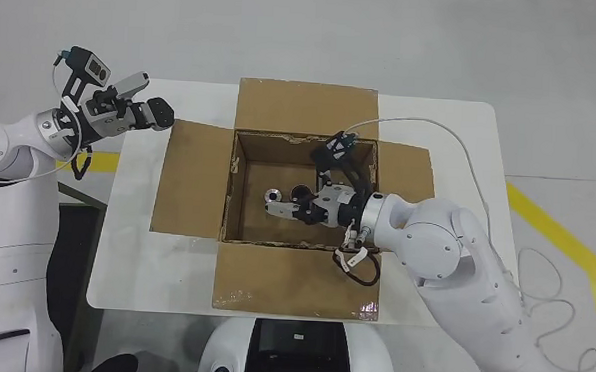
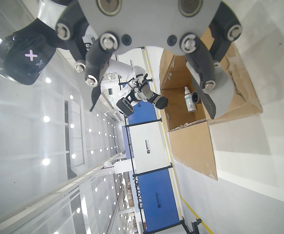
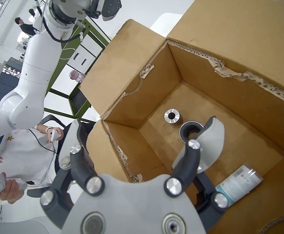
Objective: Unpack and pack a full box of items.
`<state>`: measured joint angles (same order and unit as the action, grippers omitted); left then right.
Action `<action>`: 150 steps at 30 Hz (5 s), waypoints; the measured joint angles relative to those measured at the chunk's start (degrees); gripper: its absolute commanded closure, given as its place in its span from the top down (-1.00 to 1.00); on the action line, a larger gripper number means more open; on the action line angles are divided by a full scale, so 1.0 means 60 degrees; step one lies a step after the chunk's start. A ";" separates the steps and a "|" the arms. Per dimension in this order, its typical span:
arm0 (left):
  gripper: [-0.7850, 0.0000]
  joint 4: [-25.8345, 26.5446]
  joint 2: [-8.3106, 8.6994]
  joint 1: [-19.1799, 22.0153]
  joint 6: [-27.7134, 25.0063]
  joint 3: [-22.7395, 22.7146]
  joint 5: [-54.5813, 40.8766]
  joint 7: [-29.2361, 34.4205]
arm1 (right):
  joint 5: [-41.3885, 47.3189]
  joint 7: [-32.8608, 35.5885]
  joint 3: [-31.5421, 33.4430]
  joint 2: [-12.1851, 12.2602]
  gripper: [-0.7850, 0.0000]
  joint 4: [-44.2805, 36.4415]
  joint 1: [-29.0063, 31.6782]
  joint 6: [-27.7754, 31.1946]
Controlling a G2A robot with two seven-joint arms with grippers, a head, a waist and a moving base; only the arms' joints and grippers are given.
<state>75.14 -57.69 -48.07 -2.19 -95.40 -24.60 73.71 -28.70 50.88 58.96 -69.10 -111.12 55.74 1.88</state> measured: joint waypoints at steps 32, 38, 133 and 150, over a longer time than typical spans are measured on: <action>1.00 0.0000 0.0000 0.0000 0.0000 0.0000 0.0000 0.0000 | -0.2099 0.2323 -0.2514 -0.0465 1.00 0.2510 -0.2767 0.1119; 1.00 0.0000 0.0000 0.0000 0.0000 0.0000 0.0000 0.0000 | -0.2716 0.2573 -0.2844 -0.0544 1.00 0.2919 -0.2941 0.1097; 1.00 0.0000 0.0000 0.0000 0.0000 0.0000 0.0000 0.0000 | -0.4851 0.4153 0.1489 0.0004 -1.00 -0.2237 -0.0117 0.0709; 1.00 0.0000 0.0000 0.0000 0.0000 0.0000 0.0000 0.0000 | -0.5337 0.4338 0.3703 0.0374 -1.00 -0.3026 0.1204 0.1187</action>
<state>75.14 -57.69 -48.07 -2.19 -95.40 -24.60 73.71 -60.73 76.91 81.18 -66.85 -129.28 62.97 9.00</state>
